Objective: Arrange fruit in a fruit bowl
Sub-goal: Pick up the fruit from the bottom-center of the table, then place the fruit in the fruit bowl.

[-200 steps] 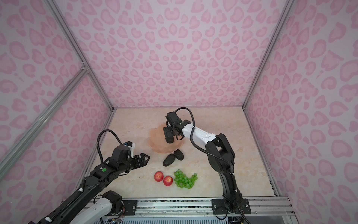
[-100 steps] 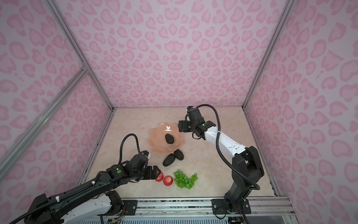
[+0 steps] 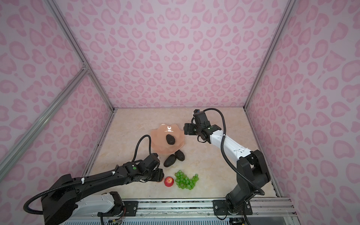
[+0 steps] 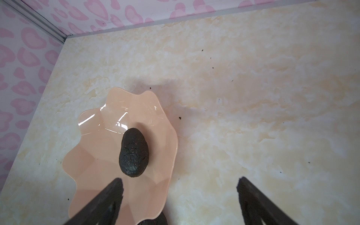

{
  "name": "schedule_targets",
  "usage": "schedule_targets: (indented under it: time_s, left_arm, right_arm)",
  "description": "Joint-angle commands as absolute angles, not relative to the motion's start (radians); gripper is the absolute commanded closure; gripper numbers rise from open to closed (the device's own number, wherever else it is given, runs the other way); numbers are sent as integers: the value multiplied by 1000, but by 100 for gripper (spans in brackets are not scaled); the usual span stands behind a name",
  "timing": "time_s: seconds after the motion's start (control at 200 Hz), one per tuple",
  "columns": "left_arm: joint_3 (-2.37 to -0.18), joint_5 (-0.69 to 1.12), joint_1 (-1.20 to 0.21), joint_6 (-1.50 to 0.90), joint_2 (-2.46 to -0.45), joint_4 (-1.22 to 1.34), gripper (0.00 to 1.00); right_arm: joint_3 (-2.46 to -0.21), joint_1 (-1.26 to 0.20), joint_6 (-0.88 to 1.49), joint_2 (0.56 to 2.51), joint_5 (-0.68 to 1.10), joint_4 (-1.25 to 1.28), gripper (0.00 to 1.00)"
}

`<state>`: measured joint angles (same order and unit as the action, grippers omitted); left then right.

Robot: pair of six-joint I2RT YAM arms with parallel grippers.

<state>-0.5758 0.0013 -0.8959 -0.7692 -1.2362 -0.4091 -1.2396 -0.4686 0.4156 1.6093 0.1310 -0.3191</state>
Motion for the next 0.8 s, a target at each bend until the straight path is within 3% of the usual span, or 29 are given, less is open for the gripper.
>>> schedule_targets:
  time_s: [0.0,0.245,0.38,0.61,0.795]
  left_arm:
    - [-569,-15,-896,-775,-1236,-396,43]
    - [-657,-111,-885,-739,-1130,-520,46]
    - [-796,-123,-781,-648,-1125,-539,44]
    - [-1109,-89,-594,-480,-1409,-490,44]
    - [-1238,-28,-515,-454,-1665,-473,47]
  right_arm:
    - [-1233,-461,413,1613,138,-306,8]
    - [-1225,-436,416,1608,150,-301,9]
    - [-1218,-436,410,1597,148,-313,9]
    - [-1175,-434,407,1558,118,-339,9]
    - [-1118,-437,398,1490,89,-369,10]
